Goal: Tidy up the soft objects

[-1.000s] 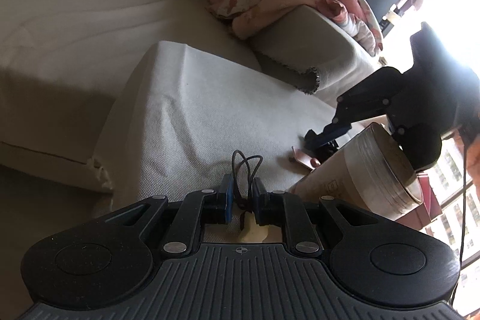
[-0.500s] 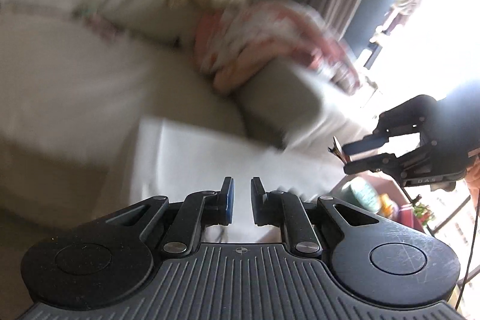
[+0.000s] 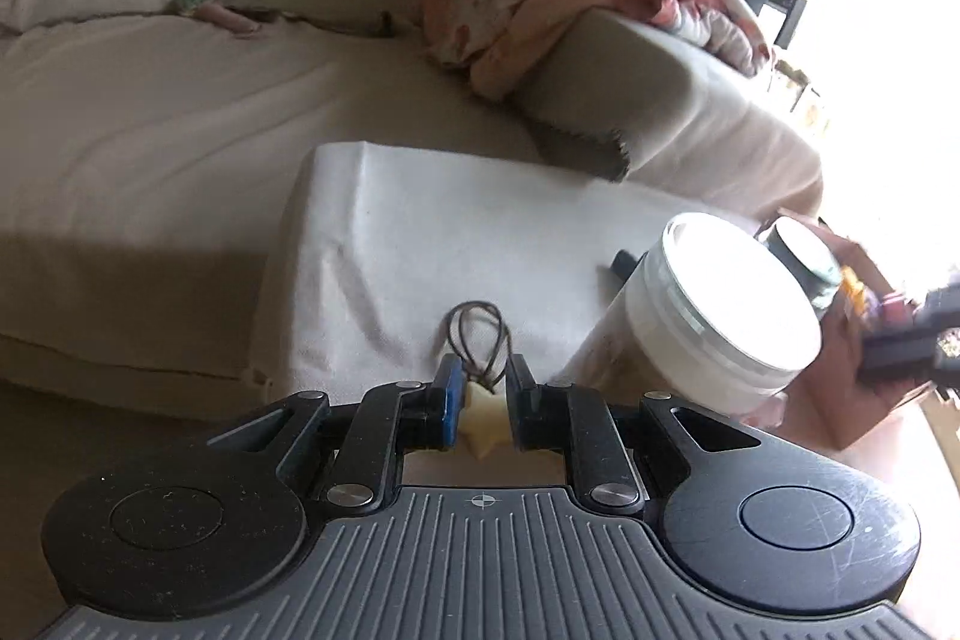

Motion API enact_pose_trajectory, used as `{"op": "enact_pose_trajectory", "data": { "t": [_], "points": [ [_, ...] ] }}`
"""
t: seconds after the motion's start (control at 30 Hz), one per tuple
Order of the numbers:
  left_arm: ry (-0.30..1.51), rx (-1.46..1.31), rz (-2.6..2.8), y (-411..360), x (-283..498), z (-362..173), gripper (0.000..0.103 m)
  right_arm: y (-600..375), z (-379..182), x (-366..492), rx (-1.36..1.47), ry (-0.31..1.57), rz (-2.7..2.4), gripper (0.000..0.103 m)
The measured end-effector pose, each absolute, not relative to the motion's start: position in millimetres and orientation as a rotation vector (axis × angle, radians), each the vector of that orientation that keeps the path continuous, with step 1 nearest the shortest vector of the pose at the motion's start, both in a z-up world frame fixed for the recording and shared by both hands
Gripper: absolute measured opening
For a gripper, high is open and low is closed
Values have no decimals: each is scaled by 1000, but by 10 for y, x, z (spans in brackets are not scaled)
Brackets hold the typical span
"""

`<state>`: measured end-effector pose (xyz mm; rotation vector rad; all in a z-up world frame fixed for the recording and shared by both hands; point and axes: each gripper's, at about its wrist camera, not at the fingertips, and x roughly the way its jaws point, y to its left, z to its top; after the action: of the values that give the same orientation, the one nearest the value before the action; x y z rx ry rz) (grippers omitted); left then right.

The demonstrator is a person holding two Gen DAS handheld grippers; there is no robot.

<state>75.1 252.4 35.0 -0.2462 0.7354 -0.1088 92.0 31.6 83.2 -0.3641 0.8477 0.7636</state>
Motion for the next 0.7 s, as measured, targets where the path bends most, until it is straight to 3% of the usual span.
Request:
{"op": "enact_pose_trajectory", "data": {
  "t": [0.17,0.27,0.3,0.37,0.43,0.7],
  "points": [
    [749,-187,-102,2457,860,268,18,380,457,699,-366,862,720,19],
    [767,-146,-96,2388,933,200,25,370,318,643,-330,903,717,22],
    [761,-127,-93,2366,942,191,25,375,266,630,-330,899,718,25],
    [756,-80,-86,2305,950,187,24,369,201,532,-338,847,705,46],
    [756,-60,-87,2286,949,181,23,332,182,408,-350,780,682,57],
    [792,-66,-112,2284,718,219,19,310,104,47,-432,616,662,57]
  ]
}}
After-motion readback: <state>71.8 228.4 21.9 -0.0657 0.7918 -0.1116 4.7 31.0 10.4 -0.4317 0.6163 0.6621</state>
